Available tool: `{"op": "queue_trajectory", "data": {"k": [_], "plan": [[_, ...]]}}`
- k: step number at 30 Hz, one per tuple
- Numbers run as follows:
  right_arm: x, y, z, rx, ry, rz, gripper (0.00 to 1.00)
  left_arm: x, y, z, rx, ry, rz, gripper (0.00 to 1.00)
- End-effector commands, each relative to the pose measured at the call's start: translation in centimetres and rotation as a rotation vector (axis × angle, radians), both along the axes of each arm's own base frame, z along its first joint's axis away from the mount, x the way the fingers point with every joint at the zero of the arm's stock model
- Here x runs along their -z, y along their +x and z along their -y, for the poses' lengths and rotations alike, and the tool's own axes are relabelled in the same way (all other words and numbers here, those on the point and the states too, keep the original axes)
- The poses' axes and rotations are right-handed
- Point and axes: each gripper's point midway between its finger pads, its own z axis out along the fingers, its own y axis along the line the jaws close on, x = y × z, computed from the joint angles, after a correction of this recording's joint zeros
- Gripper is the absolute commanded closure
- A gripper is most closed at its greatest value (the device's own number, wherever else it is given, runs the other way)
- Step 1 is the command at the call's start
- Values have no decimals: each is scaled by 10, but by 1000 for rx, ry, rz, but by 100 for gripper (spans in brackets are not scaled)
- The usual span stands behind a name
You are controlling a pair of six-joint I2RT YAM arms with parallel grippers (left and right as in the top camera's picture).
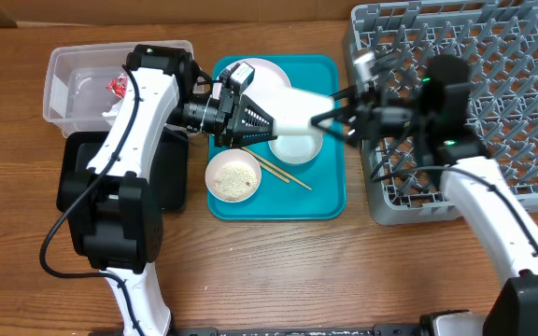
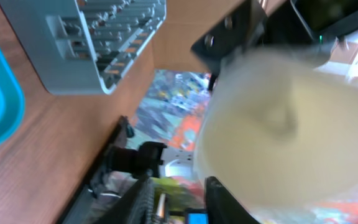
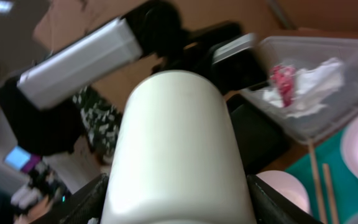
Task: Sort waste into correct bins and load items into the dishwasher
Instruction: 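Carry the white cup with the right gripper and place it in the dish rack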
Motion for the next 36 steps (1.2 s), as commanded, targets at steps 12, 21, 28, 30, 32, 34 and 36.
{"op": "queue_trajectory", "data": {"k": [12, 21, 28, 30, 32, 34, 36], "plan": [[51, 17, 125, 693, -284, -432, 43, -10, 72, -84, -183, 475, 335, 66], [103, -54, 202, 1047, -772, -731, 46, -24, 101, -156, -411, 1179, 461, 55], [130, -62, 213, 1051, -903, -825, 46, -10, 99, -148, -409, 1334, 455, 54], [140, -61, 213, 1038, -937, -851, 46, -10, 99, -144, -400, 1352, 470, 54], [149, -59, 211, 1019, -958, -870, 46, -10, 98, -140, -393, 1349, 477, 54], [160, -56, 207, 990, -982, -890, 47, -10, 99, -137, -393, 1346, 483, 53], [169, -53, 200, 959, -1003, -899, 45, -10, 100, -137, -401, 1345, 479, 53]]}}
